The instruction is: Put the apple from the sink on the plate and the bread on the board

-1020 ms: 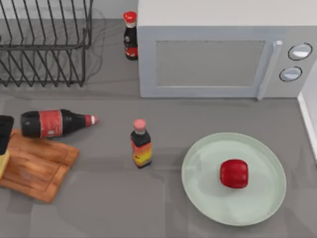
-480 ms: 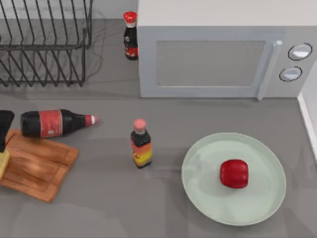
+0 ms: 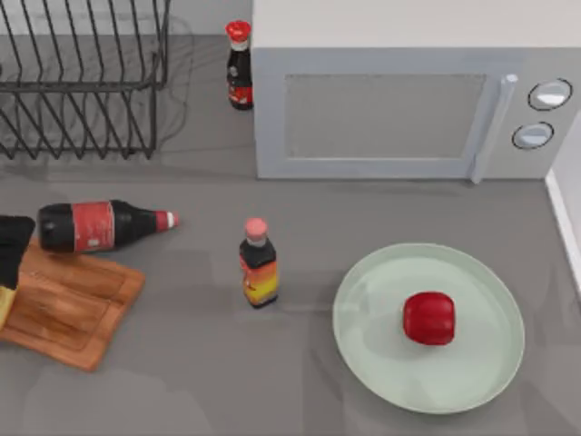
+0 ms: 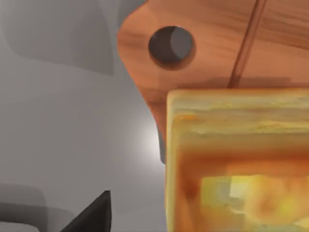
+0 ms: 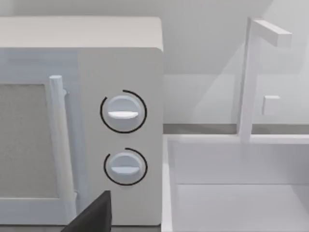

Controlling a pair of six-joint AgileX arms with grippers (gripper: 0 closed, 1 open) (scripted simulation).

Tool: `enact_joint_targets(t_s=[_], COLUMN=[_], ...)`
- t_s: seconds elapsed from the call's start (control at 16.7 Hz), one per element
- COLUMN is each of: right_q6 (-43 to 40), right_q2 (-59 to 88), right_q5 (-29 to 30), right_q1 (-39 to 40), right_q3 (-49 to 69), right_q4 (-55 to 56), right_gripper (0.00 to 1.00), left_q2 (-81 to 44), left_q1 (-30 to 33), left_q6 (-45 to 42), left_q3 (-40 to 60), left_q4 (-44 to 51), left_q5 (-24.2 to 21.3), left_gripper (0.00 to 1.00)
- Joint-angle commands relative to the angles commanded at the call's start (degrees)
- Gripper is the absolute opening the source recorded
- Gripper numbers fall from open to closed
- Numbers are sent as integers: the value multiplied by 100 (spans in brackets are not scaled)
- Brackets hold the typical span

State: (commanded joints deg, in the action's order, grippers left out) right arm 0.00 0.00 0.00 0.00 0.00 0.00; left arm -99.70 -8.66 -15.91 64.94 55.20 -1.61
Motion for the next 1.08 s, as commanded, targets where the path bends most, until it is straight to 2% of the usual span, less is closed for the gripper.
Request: enact_joint_targets(t_s=[0.3,0.6,1.08], right_q6=[0,0,0], right_q2=[0,0,0], right_q5=[0,0,0], right_q1=[0,0,0], right_q3=[0,0,0], right_q4=[0,0,0], right_gripper=[100,100,100], left_q2=[-368,-403,-403], left_q1=[4,4,4], left_q6=[-1,-2,-2], left_q3=[-565,-618,-618], left_q4=[-940,-1022,-1022], left_q5=[-2,-2,-2], left_gripper=[100,100,40])
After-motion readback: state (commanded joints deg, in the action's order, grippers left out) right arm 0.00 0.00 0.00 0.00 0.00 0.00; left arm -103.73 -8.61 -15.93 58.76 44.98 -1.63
